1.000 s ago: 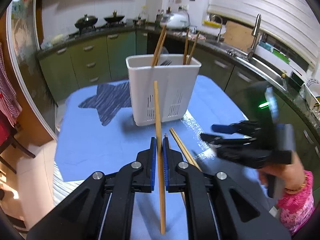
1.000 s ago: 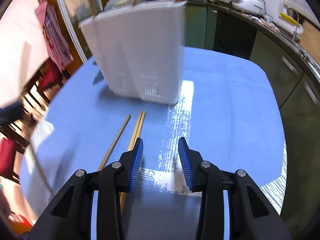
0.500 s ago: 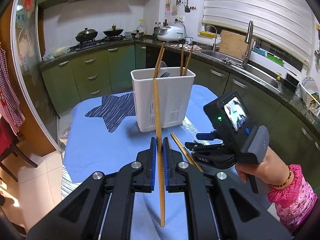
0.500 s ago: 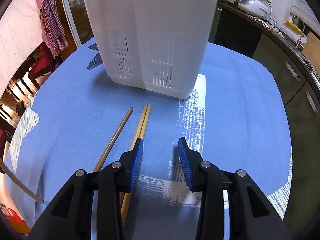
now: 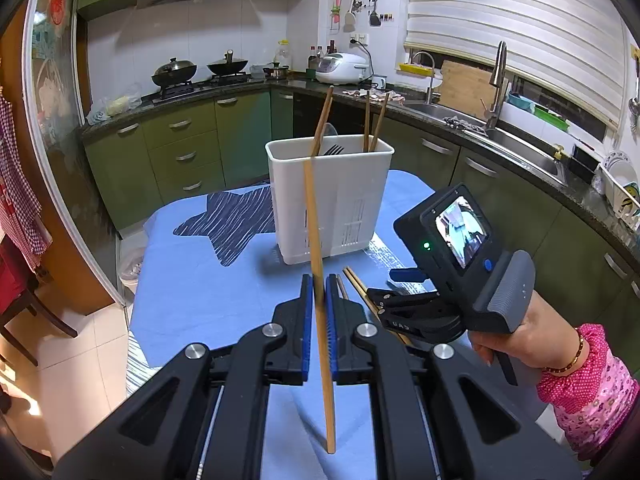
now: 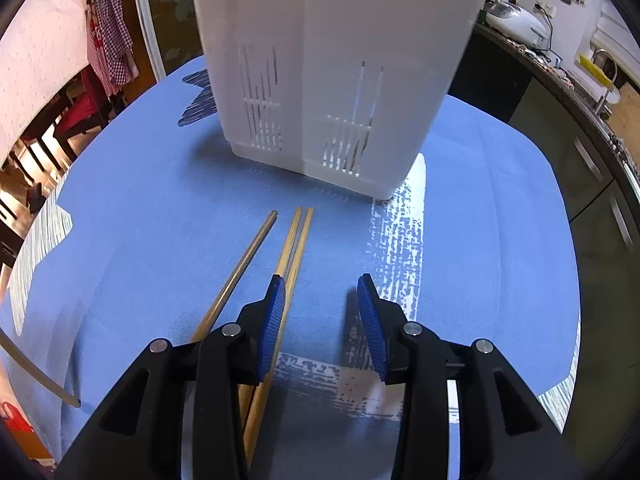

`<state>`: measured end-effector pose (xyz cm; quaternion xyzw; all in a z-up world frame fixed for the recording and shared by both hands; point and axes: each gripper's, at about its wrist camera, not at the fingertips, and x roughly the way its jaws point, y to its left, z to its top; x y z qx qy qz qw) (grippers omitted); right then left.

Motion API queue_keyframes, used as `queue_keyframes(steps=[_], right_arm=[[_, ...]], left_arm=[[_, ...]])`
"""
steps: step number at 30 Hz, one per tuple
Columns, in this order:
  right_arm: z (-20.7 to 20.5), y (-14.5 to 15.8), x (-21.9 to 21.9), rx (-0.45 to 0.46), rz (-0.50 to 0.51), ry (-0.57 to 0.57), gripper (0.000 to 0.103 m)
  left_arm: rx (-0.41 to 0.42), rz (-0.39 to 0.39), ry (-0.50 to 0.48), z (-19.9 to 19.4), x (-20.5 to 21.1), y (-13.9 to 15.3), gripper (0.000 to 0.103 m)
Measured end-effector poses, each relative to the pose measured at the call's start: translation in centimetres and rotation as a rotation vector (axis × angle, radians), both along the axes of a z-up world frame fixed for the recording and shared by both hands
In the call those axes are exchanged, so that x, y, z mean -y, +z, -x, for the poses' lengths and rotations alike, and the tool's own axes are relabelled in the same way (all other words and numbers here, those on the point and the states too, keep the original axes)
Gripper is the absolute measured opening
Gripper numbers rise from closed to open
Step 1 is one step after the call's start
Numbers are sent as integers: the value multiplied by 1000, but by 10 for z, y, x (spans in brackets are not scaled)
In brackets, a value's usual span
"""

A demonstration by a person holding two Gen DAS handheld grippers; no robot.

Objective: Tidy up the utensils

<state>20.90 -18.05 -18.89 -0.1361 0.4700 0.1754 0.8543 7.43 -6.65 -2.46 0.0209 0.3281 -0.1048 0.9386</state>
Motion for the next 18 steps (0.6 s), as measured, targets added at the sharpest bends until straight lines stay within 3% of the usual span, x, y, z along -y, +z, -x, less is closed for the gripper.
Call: queue_keyframes(steps=[11, 18], right_arm=[[-10, 4, 11, -25, 11, -33, 38], [-9, -4, -2, -52, 30, 5, 35]], left_arm=[[0, -1, 2, 0, -4, 0, 7], [0, -4, 3, -1, -8, -1, 7]])
